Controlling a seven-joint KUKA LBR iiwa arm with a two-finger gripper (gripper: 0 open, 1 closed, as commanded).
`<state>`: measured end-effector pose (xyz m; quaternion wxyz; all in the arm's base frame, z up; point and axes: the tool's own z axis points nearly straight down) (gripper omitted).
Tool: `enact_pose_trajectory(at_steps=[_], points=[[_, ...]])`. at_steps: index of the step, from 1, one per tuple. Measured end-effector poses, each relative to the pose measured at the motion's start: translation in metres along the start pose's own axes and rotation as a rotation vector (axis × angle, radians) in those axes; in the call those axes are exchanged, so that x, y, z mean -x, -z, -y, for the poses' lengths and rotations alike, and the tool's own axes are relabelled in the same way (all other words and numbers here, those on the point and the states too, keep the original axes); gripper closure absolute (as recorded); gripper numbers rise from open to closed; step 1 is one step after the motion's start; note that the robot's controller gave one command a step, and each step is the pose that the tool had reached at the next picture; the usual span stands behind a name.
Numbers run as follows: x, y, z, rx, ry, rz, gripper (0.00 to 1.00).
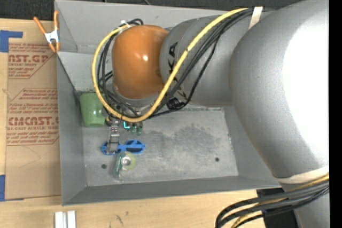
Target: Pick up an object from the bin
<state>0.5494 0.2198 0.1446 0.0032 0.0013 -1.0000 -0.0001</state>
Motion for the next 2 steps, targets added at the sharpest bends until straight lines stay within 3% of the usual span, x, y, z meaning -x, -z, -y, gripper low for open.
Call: enact_pose_trajectory(at_steps=[1, 2], points=[[-0.0223, -0.0777, 0.0794, -0.002, 0.088, 0.0, 0.0], [-0.0208, -0.0713, 0.0742, 0.002, 0.094, 0.001, 1.0]])
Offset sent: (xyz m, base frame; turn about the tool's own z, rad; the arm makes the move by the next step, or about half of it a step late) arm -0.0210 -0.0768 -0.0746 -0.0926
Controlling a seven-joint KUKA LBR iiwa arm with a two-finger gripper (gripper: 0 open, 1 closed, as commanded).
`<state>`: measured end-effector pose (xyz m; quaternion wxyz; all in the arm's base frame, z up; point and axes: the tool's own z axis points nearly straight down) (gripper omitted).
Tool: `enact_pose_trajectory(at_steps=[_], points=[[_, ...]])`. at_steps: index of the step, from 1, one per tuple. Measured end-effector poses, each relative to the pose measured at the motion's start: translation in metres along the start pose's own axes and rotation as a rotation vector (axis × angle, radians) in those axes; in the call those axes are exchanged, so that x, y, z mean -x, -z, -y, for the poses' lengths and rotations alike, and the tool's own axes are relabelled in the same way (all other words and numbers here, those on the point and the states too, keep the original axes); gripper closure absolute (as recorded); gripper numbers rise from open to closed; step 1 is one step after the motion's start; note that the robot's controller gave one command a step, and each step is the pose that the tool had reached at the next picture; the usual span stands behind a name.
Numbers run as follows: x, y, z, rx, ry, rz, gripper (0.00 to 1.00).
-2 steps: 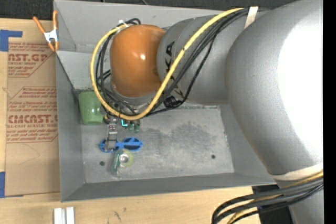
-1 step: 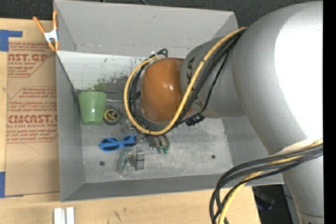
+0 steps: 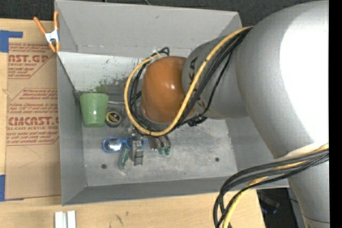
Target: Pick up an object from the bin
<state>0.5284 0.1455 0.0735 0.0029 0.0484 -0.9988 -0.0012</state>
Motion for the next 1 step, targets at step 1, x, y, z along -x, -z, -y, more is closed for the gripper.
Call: enact_pose_trajectory(at_steps=[1], points=[[0.0064, 0.147, 0.0251, -0.002, 0.023, 0.016, 1.0]])
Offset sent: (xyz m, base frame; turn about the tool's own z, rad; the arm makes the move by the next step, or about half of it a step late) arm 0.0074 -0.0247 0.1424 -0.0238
